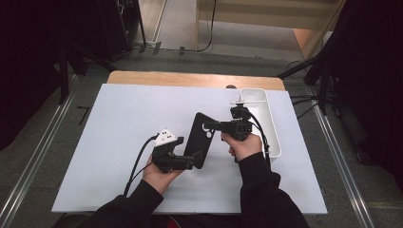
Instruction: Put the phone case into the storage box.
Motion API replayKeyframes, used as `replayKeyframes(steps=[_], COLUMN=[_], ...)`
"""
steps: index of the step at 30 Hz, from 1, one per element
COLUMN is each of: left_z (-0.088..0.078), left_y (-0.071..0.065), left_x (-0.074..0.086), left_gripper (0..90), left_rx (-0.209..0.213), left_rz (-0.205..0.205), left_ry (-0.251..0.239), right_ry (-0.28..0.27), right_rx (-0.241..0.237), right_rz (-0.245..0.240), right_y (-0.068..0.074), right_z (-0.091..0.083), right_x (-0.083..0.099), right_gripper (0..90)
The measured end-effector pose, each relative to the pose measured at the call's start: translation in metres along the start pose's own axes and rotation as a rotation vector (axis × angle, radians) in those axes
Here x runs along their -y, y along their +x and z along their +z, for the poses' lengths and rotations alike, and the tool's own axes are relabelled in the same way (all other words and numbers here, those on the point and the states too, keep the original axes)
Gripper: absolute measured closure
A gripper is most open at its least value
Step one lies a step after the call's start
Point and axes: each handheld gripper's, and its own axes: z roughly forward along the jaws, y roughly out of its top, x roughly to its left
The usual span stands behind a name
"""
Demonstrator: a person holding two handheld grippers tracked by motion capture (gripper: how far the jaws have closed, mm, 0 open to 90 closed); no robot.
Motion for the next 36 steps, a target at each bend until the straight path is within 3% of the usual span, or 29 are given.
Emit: replayKeyframes(steps=[7,13,17,23,30,36], left_z=[-0.003,-0.007,-0.012,-0.018,-0.02,-0.019], left_y=[0.007,0.013,0.016,0.021,0.027,0.032], left_x=[-0.002,-0.005,-0.007,-0.013,-0.015,-0.017], left_gripper=[11.4,13.1,20.6,24.4,24.2,24.3], left_rx=[0.031,0.063,0.059,0.064,0.078,0.094], left_rz=[-0.025,-0.051,-0.051,-0.05,-0.056,-0.066], left_ry=[0.054,0.091,0.087,0.112,0.161,0.21], right_ry=[-0.025,-0.044,-0.064,-0.093,-0.137,-0.14], right_rx=[0.076,0.09,0.107,0.144,0.174,0.177], right_rz=[-0.085,-0.118,-0.157,-0.206,-0.276,-0.339], right_y=[0.006,0.008,0.009,0.009,0.01,0.01], right_z=[-0.007,-0.01,-0.013,-0.016,-0.023,-0.027], right_x=[0.001,0.001,0.002,0.003,0.004,0.005], right_gripper=[74.4,74.4,74.4,74.4,74.3,74.3])
